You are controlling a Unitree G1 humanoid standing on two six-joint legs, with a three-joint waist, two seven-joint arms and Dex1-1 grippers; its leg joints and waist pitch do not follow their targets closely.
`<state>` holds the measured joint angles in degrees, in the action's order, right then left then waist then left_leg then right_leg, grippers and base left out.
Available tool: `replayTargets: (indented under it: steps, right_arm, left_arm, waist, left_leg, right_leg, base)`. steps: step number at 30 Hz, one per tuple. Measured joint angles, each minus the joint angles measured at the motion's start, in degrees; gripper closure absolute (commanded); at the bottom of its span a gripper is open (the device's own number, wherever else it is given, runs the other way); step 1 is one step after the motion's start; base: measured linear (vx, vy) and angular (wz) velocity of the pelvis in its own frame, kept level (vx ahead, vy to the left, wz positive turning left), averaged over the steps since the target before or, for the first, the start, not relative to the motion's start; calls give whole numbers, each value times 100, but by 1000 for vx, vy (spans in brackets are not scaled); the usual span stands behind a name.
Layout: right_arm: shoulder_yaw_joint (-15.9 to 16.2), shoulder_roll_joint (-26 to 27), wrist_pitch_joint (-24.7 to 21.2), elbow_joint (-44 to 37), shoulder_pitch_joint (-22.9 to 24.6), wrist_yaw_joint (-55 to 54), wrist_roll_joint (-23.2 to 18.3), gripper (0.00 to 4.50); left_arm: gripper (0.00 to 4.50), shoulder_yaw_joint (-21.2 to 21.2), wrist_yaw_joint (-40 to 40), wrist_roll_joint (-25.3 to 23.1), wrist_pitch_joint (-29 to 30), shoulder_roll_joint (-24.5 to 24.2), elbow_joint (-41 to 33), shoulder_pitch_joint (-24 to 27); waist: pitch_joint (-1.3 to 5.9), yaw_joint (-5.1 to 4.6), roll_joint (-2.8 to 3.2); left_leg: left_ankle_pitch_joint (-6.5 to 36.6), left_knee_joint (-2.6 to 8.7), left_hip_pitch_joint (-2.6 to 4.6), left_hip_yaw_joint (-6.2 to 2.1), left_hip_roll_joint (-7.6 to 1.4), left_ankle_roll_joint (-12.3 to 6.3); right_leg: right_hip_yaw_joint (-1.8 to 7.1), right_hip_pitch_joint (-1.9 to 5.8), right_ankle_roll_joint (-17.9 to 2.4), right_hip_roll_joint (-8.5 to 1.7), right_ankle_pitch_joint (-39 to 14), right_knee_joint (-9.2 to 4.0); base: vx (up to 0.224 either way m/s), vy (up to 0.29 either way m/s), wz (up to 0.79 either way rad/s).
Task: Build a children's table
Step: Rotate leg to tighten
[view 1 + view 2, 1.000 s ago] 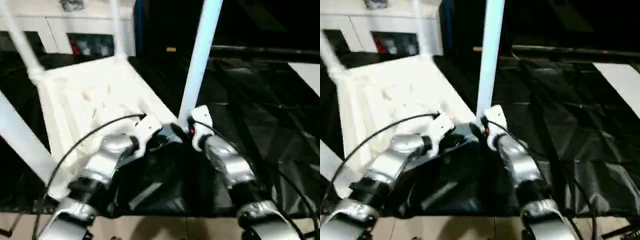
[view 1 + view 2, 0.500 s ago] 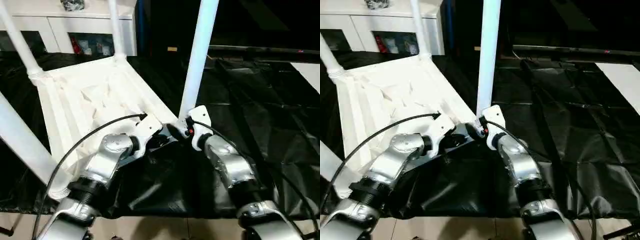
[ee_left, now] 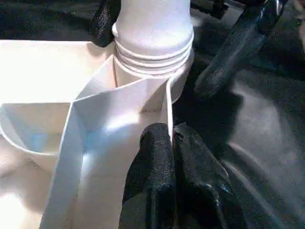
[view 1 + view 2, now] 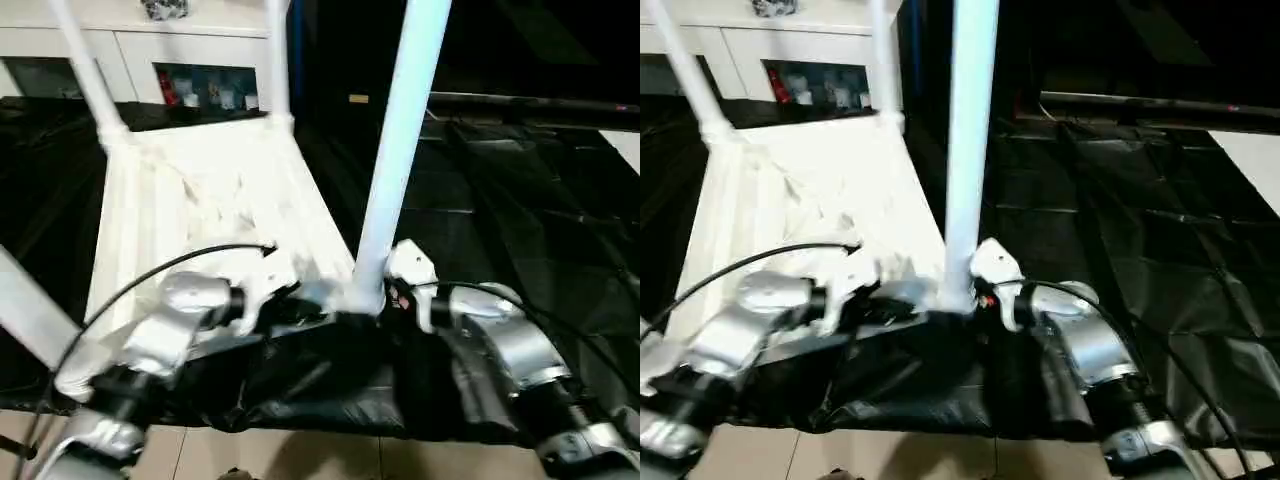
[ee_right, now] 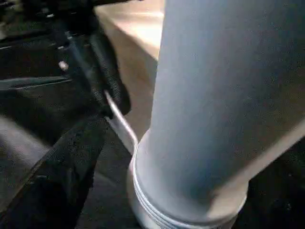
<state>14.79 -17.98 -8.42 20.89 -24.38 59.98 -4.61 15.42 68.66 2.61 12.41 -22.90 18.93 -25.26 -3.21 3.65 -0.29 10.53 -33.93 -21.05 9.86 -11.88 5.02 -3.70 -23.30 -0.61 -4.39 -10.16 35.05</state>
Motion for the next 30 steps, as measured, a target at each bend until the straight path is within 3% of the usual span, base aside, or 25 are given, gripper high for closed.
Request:
replayTargets:
  steps: [4, 11, 16, 19, 25, 30]
  right_arm:
    - [58, 0, -18, -48, 1, 59, 0, 23]
    - [47, -19, -98, -69, 1, 114, -4, 91]
    - [-117, 120, -171, -17, 11, -243, 2, 123]
    - [-344, 407, -215, 209, -36, -842, 25, 151]
    - [-895, 1293, -205, 1035, -429, -3043, 249, 179]
    - [-1116, 1663, -11, 1567, -736, -4272, 442, 179]
  left_arm:
    - [450, -12, 105, 2, 5, -67, -40, 23]
    - [450, -11, 202, 16, 6, -93, -46, 44]
    - [450, -66, -66, -4, 6, 15, -47, 45]
    - [450, -119, -498, -84, 43, 213, 8, 24]
    - [450, -217, -1871, -469, 393, 922, 318, -260]
    - [450, -220, -2657, -681, 507, 1396, 570, -460]
  waist:
    - [0, 1, 0]
    - [0, 18, 0]
    - [-2, 20, -5]
    - [-2, -17, -9]
    - [-3, -184, -30]
    - [2, -168, -24]
  left_leg:
    - [0, 0, 1, 0, 0, 0]
    - [0, 0, 1, -1, 0, 1]
    - [0, -1, 1, 0, 0, 1]
    - [-1, -2, 7, 0, 0, 1]
    - [-4, -3, 4, 0, 1, 7]
    - [-4, 1, 5, 2, 1, 7]
  right_leg:
    - [0, 1, -1, 0, 0, 4]
    - [0, 2, -1, 0, 0, 6]
    - [1, 2, -1, 0, 1, 8]
    - [2, 3, -1, 0, 1, 15]
    - [3, -3, -5, 1, 5, 19]
    - [4, -1, 4, 1, 0, 8]
  base:
    - [0, 0, 0]
    - [0, 0, 0]
    - [0, 0, 0]
    - [0, 0, 0]
    - [0, 0, 0]
    - [0, 0, 0]
